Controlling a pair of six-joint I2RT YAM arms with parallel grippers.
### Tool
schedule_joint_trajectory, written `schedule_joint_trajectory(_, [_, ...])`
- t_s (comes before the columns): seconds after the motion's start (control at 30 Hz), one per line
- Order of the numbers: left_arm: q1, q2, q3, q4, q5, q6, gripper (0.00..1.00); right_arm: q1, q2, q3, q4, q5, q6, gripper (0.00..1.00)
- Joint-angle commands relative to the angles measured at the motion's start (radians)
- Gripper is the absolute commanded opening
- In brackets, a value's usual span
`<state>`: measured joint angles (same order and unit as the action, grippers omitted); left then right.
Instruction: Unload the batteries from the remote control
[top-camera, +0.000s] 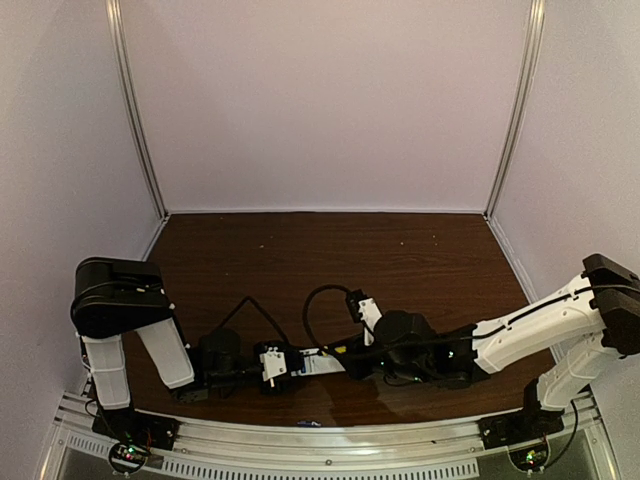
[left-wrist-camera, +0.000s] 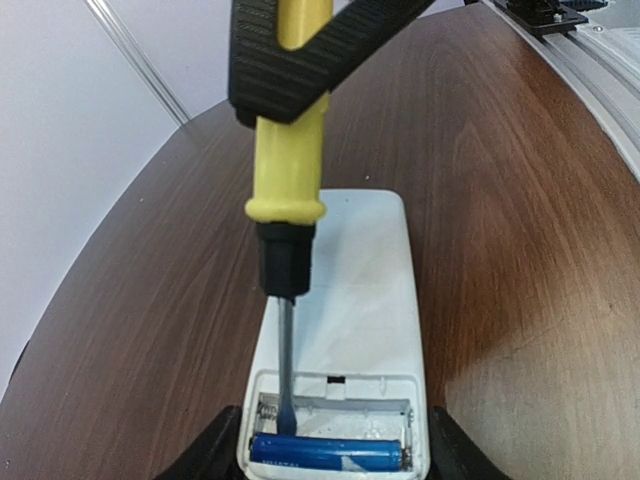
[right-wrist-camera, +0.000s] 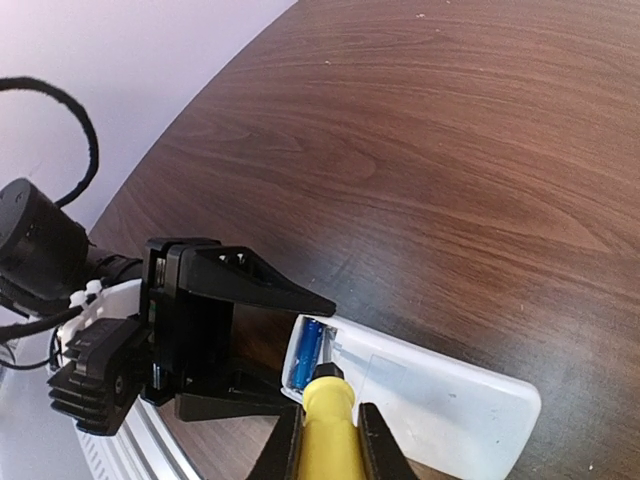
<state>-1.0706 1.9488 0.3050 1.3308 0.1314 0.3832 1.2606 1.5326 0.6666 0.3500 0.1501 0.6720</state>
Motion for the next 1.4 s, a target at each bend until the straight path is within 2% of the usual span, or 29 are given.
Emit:
schedule_joint_trajectory(0.0, [0.000,0.011,-0.014,0.341,0.016,0.014,0.00,-0.015,-0.019,0.003,-0.101,0.050,0.198,0.00])
schedule_joint_trajectory(0.17, [0.001,0.012,-0.016,0.344,0.017,0.012,0.00,-0.018,-0.050,-0.010,-0.113,0.054,0.289,0.00])
schedule_joint_trajectory(0.3, [0.001,0.010,-0.015,0.346,0.019,0.010,0.00,-0.019,-0.048,-0.011,-0.084,0.017,0.294,0.00])
schedule_joint_trajectory(0.57, [0.001,0.011,-0.015,0.347,0.022,0.008,0.00,-0.019,0.038,-0.016,0.118,-0.130,0.125,0.00])
schedule_joint_trajectory(0.9, [0.001,0.011,-0.016,0.343,0.032,0.006,0.00,-0.044,0.110,-0.103,0.285,-0.195,-0.045,0.00])
schedule_joint_trajectory(1.13, [0.000,0.010,-0.015,0.343,0.032,0.006,0.00,-0.054,0.127,-0.097,0.243,-0.233,-0.140,0.00])
schedule_joint_trajectory(1.23, [0.000,0.011,-0.015,0.343,0.032,0.005,0.00,-0.055,0.126,-0.123,0.290,-0.285,-0.197,0.00])
schedule_joint_trajectory(1.37, [0.001,0.010,-0.015,0.343,0.032,0.005,0.00,-0.057,0.139,-0.086,0.193,-0.239,-0.216,0.00])
